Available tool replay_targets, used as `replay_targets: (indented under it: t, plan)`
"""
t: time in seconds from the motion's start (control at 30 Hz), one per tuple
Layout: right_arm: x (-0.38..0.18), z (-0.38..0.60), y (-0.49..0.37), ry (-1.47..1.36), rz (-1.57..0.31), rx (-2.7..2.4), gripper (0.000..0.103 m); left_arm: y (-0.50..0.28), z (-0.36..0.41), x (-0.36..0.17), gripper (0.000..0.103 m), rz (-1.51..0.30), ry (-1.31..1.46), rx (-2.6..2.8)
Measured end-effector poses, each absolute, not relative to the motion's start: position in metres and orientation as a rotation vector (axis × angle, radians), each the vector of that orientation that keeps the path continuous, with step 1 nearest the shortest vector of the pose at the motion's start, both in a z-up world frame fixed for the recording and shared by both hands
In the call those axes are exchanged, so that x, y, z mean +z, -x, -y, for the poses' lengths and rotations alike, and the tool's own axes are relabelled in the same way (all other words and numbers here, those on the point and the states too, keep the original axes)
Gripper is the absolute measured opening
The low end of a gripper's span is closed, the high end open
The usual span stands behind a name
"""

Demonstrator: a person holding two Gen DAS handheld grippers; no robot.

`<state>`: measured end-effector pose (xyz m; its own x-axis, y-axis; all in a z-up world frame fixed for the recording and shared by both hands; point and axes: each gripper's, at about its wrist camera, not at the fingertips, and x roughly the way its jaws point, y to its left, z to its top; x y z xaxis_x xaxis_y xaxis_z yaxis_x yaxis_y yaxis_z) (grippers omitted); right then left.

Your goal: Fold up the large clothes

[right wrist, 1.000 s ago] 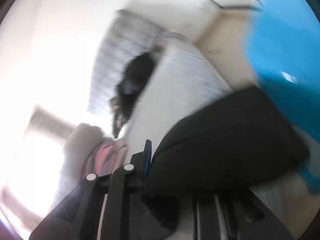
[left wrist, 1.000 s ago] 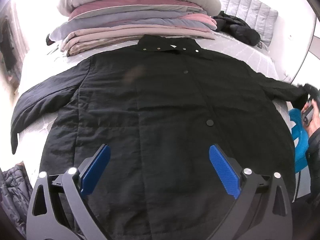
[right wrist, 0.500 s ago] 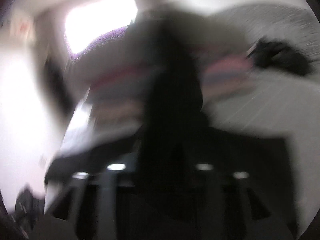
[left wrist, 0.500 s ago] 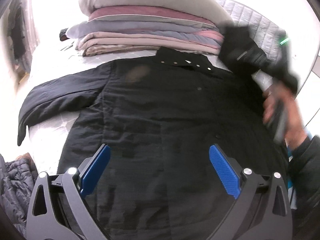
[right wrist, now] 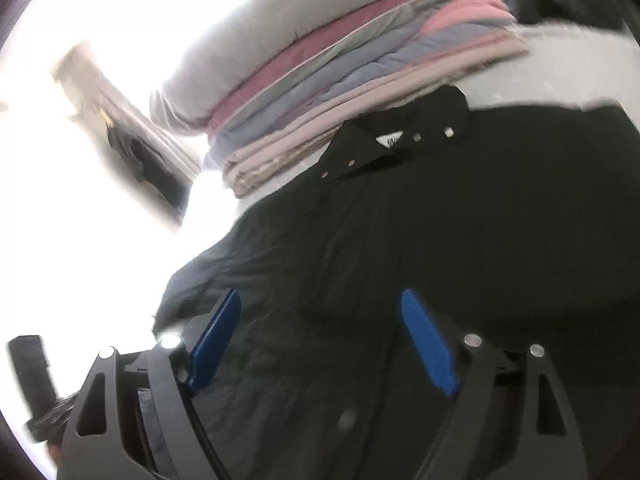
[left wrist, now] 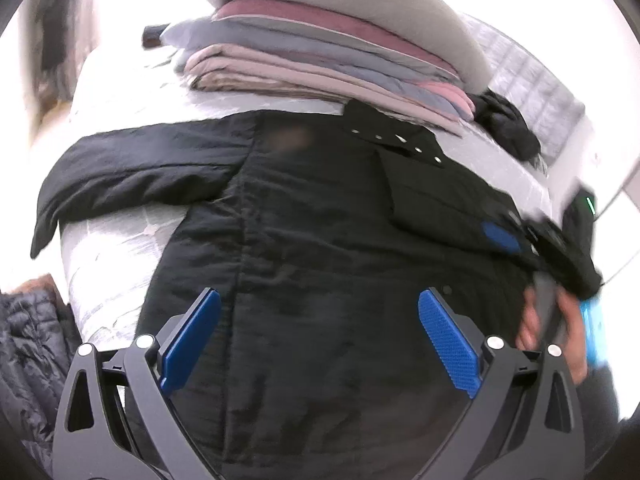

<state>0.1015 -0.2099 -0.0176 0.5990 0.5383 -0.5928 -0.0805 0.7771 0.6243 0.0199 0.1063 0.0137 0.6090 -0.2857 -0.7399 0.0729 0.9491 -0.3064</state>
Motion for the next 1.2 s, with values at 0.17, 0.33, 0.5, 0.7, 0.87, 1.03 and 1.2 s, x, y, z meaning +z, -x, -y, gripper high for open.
replay_targets:
  t: [0.17,0.33,0.5,0.7,0.87,1.03,1.2]
  plan:
    - [-0.031,0.218,-0.069,-0.790,-0.922,0.438,0.080,-0.039,-0.189,-0.002,0.095,-0.905,0.580,-0.144]
    - [-0.029,0.210,-0.066,-0.821,-0.933,0.453,0.080,-0.040,-0.312,-0.047,0.095,-0.839,1.043,0.079]
    - [-0.028,0.204,-0.065,-0.824,-0.937,0.474,0.080,-0.037,-0.385,-0.068,0.095,-0.728,1.189,0.281]
    - [-0.029,0.206,-0.061,-0.828,-0.941,0.471,0.080,-0.071,-0.407,-0.101,0.095,-0.817,1.193,0.400]
    - [-0.034,0.205,-0.063,-0.825,-0.955,0.467,0.080,-0.083,-0.428,-0.138,0.095,-0.765,1.356,0.464]
    - [-0.041,0.203,-0.066,-0.828,-0.973,0.470,0.080,-0.080,-0.447,-0.154,0.062,-0.575,1.492,0.454]
    - [-0.042,0.204,-0.067,-0.833,-0.972,0.476,0.080,-0.084,-0.447,-0.131,0.014,-0.457,1.403,0.351]
